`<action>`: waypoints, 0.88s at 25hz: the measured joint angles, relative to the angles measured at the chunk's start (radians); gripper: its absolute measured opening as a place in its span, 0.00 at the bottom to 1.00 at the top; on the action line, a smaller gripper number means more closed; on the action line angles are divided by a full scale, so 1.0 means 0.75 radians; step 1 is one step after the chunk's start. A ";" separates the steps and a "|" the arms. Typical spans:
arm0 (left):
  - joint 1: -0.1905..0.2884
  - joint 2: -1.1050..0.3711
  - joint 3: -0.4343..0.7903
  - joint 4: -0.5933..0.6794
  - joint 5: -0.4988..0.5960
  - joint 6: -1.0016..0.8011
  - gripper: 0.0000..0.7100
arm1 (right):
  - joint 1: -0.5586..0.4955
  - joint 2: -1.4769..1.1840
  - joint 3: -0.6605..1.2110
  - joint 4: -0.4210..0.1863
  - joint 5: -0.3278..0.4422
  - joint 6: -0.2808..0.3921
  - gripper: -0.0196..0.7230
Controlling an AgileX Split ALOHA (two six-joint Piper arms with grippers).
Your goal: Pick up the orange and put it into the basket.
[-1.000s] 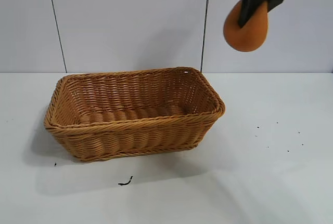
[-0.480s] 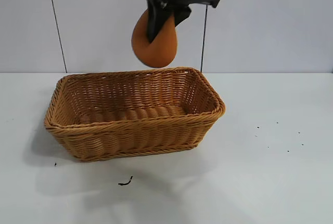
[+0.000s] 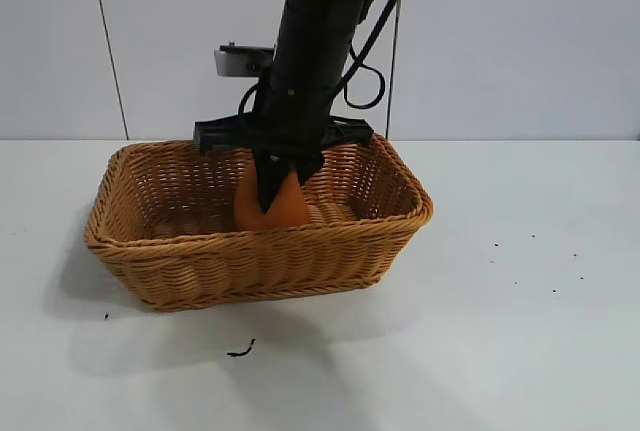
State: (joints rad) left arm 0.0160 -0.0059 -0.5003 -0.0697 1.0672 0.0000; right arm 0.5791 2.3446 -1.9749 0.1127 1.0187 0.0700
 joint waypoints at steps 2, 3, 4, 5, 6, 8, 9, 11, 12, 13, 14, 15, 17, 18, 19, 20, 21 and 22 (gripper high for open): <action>0.000 0.000 0.000 0.000 0.000 0.000 0.98 | 0.000 -0.027 0.000 -0.008 0.032 0.000 0.90; 0.000 0.000 0.000 0.000 0.000 0.000 0.98 | 0.000 -0.046 0.000 -0.018 0.050 0.000 0.92; 0.000 0.000 0.000 0.000 0.000 0.000 0.98 | 0.000 -0.063 0.000 -0.033 0.067 0.000 0.94; 0.000 0.000 0.000 0.001 0.000 0.000 0.98 | 0.000 -0.085 0.000 -0.053 0.086 0.004 0.95; 0.000 0.000 0.000 0.001 0.000 0.000 0.98 | 0.000 -0.107 0.000 -0.080 0.106 0.011 0.95; 0.000 0.000 0.000 0.001 0.000 0.000 0.98 | 0.000 -0.149 -0.001 -0.131 0.142 0.029 0.96; 0.000 0.000 0.000 0.001 0.000 0.000 0.98 | -0.006 -0.171 -0.002 -0.150 0.162 0.033 0.96; 0.000 0.000 0.000 0.001 0.000 0.000 0.98 | -0.025 -0.207 -0.006 -0.174 0.194 0.037 0.96; 0.000 0.000 0.000 0.001 0.000 0.000 0.98 | -0.041 -0.223 -0.006 -0.180 0.207 0.039 0.96; 0.000 0.000 0.000 0.001 0.000 0.000 0.98 | -0.058 -0.234 -0.006 -0.184 0.218 0.039 0.96; 0.000 0.000 0.000 0.001 0.000 0.000 0.98 | -0.080 -0.244 -0.006 -0.188 0.235 0.039 0.96; 0.000 0.000 0.000 0.001 0.000 0.000 0.98 | -0.105 -0.248 -0.006 -0.190 0.240 0.039 0.96; 0.000 0.000 0.000 0.001 0.000 0.000 0.98 | -0.157 -0.252 -0.006 -0.191 0.251 0.039 0.96; 0.000 0.000 0.000 0.001 0.000 0.000 0.98 | -0.190 -0.252 -0.006 -0.195 0.257 0.039 0.96; 0.000 0.000 0.000 0.001 0.000 0.000 0.98 | -0.224 -0.252 -0.006 -0.196 0.260 0.039 0.96; 0.000 0.000 0.000 0.001 0.000 0.000 0.98 | -0.261 -0.252 -0.006 -0.199 0.260 0.039 0.96; 0.000 0.000 0.000 0.001 0.000 0.000 0.98 | -0.293 -0.252 -0.006 -0.201 0.260 0.039 0.96; 0.000 0.000 0.000 0.001 0.000 0.000 0.98 | -0.333 -0.252 -0.006 -0.205 0.260 0.039 0.96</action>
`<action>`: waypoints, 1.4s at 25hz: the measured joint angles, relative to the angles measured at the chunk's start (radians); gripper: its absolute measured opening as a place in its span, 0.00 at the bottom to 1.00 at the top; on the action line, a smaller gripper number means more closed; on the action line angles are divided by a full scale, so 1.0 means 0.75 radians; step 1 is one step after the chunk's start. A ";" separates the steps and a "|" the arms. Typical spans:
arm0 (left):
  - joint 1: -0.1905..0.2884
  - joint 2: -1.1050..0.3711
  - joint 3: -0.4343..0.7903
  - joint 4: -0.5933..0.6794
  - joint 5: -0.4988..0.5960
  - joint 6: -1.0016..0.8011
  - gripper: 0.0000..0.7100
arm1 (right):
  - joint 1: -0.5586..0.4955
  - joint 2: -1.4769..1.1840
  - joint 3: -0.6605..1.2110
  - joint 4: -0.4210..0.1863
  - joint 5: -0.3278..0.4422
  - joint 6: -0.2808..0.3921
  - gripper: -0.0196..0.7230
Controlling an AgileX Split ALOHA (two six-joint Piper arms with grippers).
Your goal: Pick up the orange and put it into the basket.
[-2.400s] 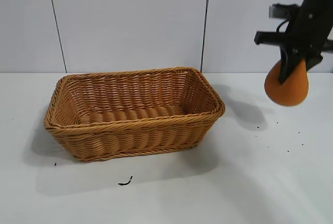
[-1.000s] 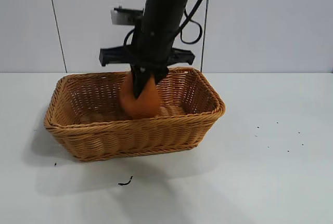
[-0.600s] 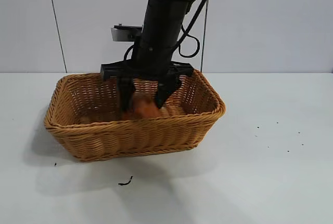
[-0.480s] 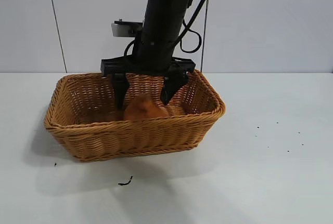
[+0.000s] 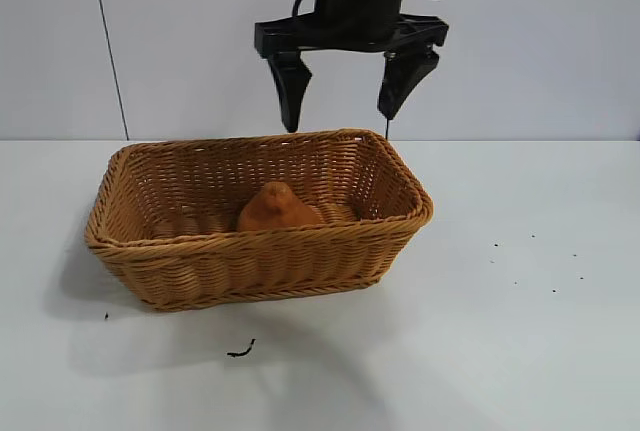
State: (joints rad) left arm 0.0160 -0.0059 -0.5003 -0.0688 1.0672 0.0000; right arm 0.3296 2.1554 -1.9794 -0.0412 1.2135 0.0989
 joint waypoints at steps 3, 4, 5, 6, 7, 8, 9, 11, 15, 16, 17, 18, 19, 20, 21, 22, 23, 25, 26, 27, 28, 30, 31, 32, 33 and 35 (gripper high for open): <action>0.000 0.000 0.000 0.000 0.000 0.000 0.98 | -0.115 0.000 0.000 -0.007 0.000 0.000 0.96; 0.000 0.000 0.000 0.000 0.000 0.000 0.98 | -0.154 0.000 0.000 -0.009 0.000 0.000 0.96; 0.000 0.000 0.000 0.000 0.000 0.000 0.98 | -0.193 0.000 0.000 -0.010 0.000 0.000 0.96; 0.000 0.000 0.000 0.000 0.000 0.000 0.98 | -0.222 0.000 0.000 -0.010 0.000 0.000 0.96; 0.000 0.000 0.000 0.000 0.000 0.000 0.98 | -0.255 0.000 0.000 -0.011 0.000 0.000 0.96; 0.000 0.000 0.000 0.001 0.000 0.000 0.98 | -0.284 0.000 0.000 -0.011 0.000 0.000 0.96; 0.000 0.000 0.000 0.001 0.000 0.000 0.98 | -0.304 0.000 0.000 -0.013 0.000 0.000 0.96; 0.000 0.000 0.000 0.001 0.000 0.000 0.98 | -0.337 0.000 0.000 -0.008 0.000 0.000 0.96; 0.000 0.000 0.000 0.001 0.000 0.000 0.98 | -0.356 -0.036 0.068 0.031 0.000 0.000 0.96; 0.000 0.000 0.000 0.001 0.000 0.000 0.98 | -0.356 -0.064 0.106 0.042 -0.001 0.000 0.96; 0.000 0.000 0.000 0.001 0.000 0.000 0.98 | -0.356 -0.096 0.151 0.055 -0.001 0.000 0.96; 0.000 0.000 0.000 0.001 0.000 0.000 0.98 | -0.356 -0.141 0.215 0.055 -0.001 -0.001 0.96; 0.000 0.000 0.000 0.001 0.000 0.000 0.98 | -0.356 -0.193 0.296 0.070 -0.001 -0.003 0.96; 0.000 0.000 0.000 0.001 0.000 0.000 0.98 | -0.356 -0.251 0.358 0.075 -0.001 -0.004 0.96; 0.000 0.000 0.000 0.001 0.000 0.000 0.98 | -0.356 -0.302 0.422 0.078 -0.001 -0.004 0.96; 0.000 0.000 0.000 0.001 0.000 0.000 0.98 | -0.356 -0.368 0.515 0.086 -0.001 -0.005 0.96; 0.000 0.000 0.000 0.001 0.000 0.000 0.98 | -0.356 -0.436 0.595 0.092 -0.001 -0.009 0.96; 0.000 0.000 0.000 0.001 0.000 0.000 0.98 | -0.356 -0.565 0.730 0.103 0.000 -0.018 0.96; 0.000 0.000 0.000 0.001 0.000 0.000 0.98 | -0.356 -0.626 0.809 0.105 0.002 -0.022 0.96; 0.000 0.000 0.000 0.001 0.000 0.000 0.98 | -0.356 -0.699 0.887 0.107 0.002 -0.026 0.96; 0.000 0.000 0.000 0.000 0.000 0.000 0.98 | -0.356 -0.785 0.964 0.107 0.002 -0.031 0.96; 0.000 0.000 0.000 0.000 0.000 0.000 0.98 | -0.356 -0.911 1.106 0.107 0.002 -0.047 0.96; 0.000 0.000 0.000 0.000 0.000 0.000 0.98 | -0.356 -1.002 1.182 0.107 0.002 -0.056 0.96; 0.000 0.000 0.000 0.000 0.000 0.000 0.98 | -0.356 -1.069 1.247 0.107 0.002 -0.066 0.96; 0.000 0.000 0.000 0.000 0.000 0.000 0.98 | -0.356 -1.147 1.338 0.107 -0.004 -0.071 0.96; 0.000 0.000 0.000 0.000 0.000 0.000 0.98 | -0.356 -1.301 1.477 0.107 -0.049 -0.081 0.96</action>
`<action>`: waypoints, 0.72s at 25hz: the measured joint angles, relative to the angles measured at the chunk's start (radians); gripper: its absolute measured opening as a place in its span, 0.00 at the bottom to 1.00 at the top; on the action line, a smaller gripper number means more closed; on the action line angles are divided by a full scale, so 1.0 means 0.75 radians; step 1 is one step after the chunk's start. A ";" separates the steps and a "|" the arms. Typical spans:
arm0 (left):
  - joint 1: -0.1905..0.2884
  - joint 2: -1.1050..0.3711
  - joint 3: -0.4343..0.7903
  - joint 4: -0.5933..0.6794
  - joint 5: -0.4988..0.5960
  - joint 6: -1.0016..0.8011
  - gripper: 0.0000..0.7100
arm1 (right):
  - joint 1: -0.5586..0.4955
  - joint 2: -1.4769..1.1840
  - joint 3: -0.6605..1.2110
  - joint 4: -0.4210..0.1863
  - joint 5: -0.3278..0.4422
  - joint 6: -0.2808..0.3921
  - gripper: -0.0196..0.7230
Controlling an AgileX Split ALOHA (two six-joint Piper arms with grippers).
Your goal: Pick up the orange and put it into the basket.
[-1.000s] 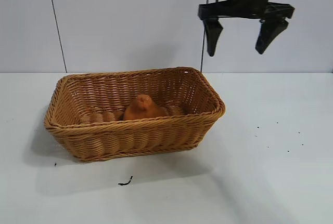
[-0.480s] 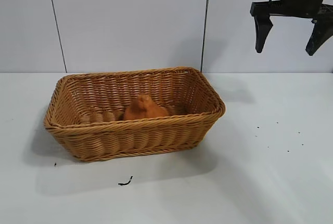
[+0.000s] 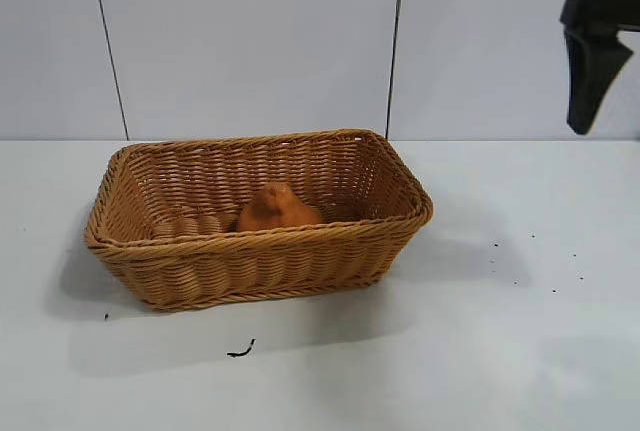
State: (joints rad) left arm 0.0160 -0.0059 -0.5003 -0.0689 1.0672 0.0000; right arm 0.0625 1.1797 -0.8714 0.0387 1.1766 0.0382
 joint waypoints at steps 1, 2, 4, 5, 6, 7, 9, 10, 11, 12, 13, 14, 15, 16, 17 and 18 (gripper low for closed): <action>0.000 0.000 0.000 0.000 0.000 0.000 0.98 | 0.000 -0.063 0.061 0.000 -0.030 -0.005 0.96; 0.000 0.000 0.000 0.000 0.000 0.000 0.98 | 0.000 -0.141 0.146 0.000 -0.068 -0.011 0.96; 0.000 0.000 0.000 0.000 0.000 0.000 0.98 | 0.000 -0.286 0.274 0.000 -0.138 -0.025 0.96; 0.000 0.000 0.000 0.000 0.000 0.000 0.98 | 0.000 -0.367 0.341 0.000 -0.160 -0.035 0.96; 0.000 0.000 0.000 0.000 0.000 0.000 0.98 | 0.000 -0.449 0.394 0.000 -0.178 -0.051 0.96; 0.000 0.000 0.000 0.000 0.000 0.000 0.98 | 0.000 -0.529 0.452 0.000 -0.194 -0.067 0.96; 0.000 0.000 0.000 0.000 0.000 0.000 0.98 | 0.000 -0.659 0.494 0.000 -0.191 -0.085 0.96; 0.000 0.000 0.000 0.000 0.000 0.000 0.98 | 0.000 -0.752 0.495 0.000 -0.200 -0.091 0.96; 0.000 0.000 0.000 0.000 0.000 0.000 0.98 | 0.000 -0.816 0.495 0.001 -0.212 -0.095 0.96; 0.000 0.000 0.000 0.000 0.000 0.000 0.98 | 0.000 -0.892 0.497 0.003 -0.215 -0.095 0.96; 0.000 0.000 0.000 0.000 0.000 0.000 0.98 | 0.000 -0.966 0.500 0.003 -0.217 -0.098 0.96; 0.000 0.000 0.000 0.000 0.000 0.000 0.98 | 0.000 -1.039 0.501 0.004 -0.217 -0.098 0.96; 0.000 0.000 0.000 0.000 0.000 0.000 0.98 | 0.000 -1.098 0.502 0.004 -0.218 -0.098 0.96; 0.000 0.000 0.000 0.000 0.000 0.000 0.98 | 0.000 -1.170 0.502 0.004 -0.218 -0.098 0.96; 0.000 0.000 0.000 0.000 0.000 0.000 0.98 | 0.000 -1.241 0.502 0.004 -0.218 -0.098 0.96; 0.000 0.000 0.000 0.000 0.000 0.000 0.98 | 0.000 -1.311 0.502 0.004 -0.218 -0.098 0.96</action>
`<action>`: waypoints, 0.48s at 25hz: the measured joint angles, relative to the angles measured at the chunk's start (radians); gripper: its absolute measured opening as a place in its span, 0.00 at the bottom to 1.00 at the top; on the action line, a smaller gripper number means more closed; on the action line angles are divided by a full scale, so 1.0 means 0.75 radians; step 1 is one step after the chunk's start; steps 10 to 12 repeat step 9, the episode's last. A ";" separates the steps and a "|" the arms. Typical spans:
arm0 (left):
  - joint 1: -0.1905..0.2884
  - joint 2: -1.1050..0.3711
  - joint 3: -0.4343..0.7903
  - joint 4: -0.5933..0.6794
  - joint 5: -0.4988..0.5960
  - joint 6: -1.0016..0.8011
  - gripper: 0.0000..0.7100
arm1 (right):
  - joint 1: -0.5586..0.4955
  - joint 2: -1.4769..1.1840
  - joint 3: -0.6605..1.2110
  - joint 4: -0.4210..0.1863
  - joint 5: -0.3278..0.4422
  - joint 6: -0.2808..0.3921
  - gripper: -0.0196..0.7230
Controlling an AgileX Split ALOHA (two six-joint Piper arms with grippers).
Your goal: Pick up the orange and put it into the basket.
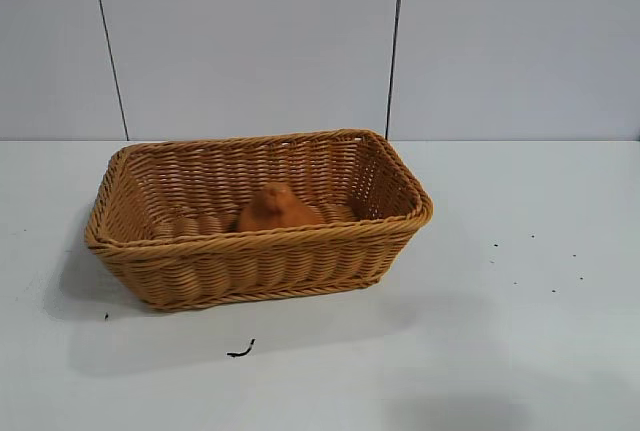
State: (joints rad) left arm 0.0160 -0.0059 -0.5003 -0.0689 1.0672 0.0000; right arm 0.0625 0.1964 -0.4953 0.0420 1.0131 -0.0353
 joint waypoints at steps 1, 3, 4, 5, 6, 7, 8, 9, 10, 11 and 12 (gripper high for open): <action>0.000 0.000 0.000 0.000 0.000 0.000 0.98 | 0.000 -0.058 0.000 0.000 0.001 0.000 0.96; 0.000 0.000 0.000 0.000 0.000 0.000 0.98 | 0.000 -0.191 0.000 0.001 0.001 0.000 0.96; 0.000 0.000 0.000 0.000 0.000 0.000 0.98 | 0.000 -0.230 0.000 0.001 0.002 0.000 0.96; 0.000 0.000 0.000 0.000 0.000 0.000 0.98 | 0.000 -0.258 0.000 0.003 0.002 0.000 0.96; 0.000 0.000 0.000 0.000 0.000 0.000 0.98 | 0.000 -0.258 0.000 0.003 0.002 0.000 0.96; 0.000 0.000 0.000 0.000 0.000 0.000 0.98 | 0.000 -0.266 0.001 0.005 0.004 0.000 0.96; 0.000 0.000 0.000 0.000 0.000 0.000 0.98 | 0.000 -0.266 0.001 0.005 0.004 0.000 0.96; 0.000 0.000 0.000 0.000 0.000 0.000 0.98 | 0.000 -0.266 0.002 0.006 0.004 0.000 0.96; 0.000 0.000 0.000 0.000 0.000 0.000 0.98 | 0.000 -0.266 0.002 0.006 0.004 0.000 0.96; 0.000 0.000 0.000 0.000 0.000 0.000 0.98 | 0.000 -0.266 0.002 0.006 0.004 0.000 0.96; 0.000 0.000 0.000 0.000 0.000 0.000 0.98 | 0.000 -0.266 0.002 0.006 0.004 0.000 0.96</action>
